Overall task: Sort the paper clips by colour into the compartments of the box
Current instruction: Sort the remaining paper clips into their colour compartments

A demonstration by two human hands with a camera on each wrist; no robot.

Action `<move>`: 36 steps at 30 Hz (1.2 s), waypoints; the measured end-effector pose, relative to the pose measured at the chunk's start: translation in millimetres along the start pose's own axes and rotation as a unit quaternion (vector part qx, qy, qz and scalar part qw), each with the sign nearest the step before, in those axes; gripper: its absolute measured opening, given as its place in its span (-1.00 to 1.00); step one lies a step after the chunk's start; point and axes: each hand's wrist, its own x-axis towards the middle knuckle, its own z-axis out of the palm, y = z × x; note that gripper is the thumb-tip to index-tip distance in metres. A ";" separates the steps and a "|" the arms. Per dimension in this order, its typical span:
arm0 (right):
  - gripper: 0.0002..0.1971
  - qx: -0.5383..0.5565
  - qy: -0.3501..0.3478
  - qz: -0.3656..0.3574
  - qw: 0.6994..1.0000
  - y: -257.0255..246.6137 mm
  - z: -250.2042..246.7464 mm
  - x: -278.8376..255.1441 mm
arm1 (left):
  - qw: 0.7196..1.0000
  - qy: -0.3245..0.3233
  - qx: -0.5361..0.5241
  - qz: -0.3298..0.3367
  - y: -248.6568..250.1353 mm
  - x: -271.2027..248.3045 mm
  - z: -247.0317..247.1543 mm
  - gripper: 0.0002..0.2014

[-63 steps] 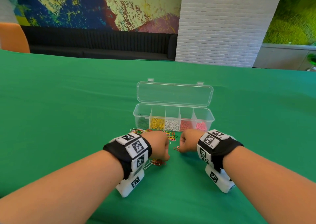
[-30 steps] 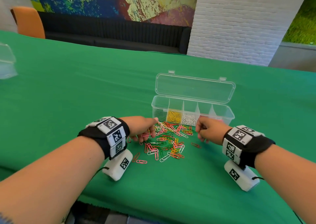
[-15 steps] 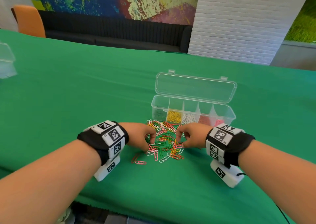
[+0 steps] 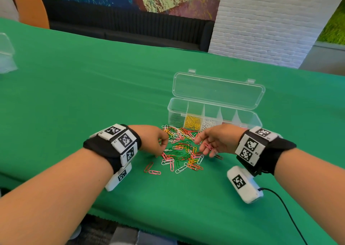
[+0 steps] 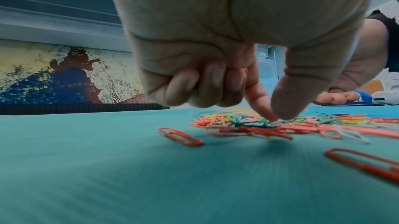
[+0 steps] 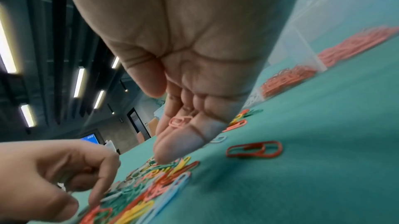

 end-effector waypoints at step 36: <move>-0.95 -0.554 0.064 -0.159 0.815 1.7 9.3 -0.5 | 0.999 0.003 -0.033 0.009 0.5 5.8 2.8 -0.88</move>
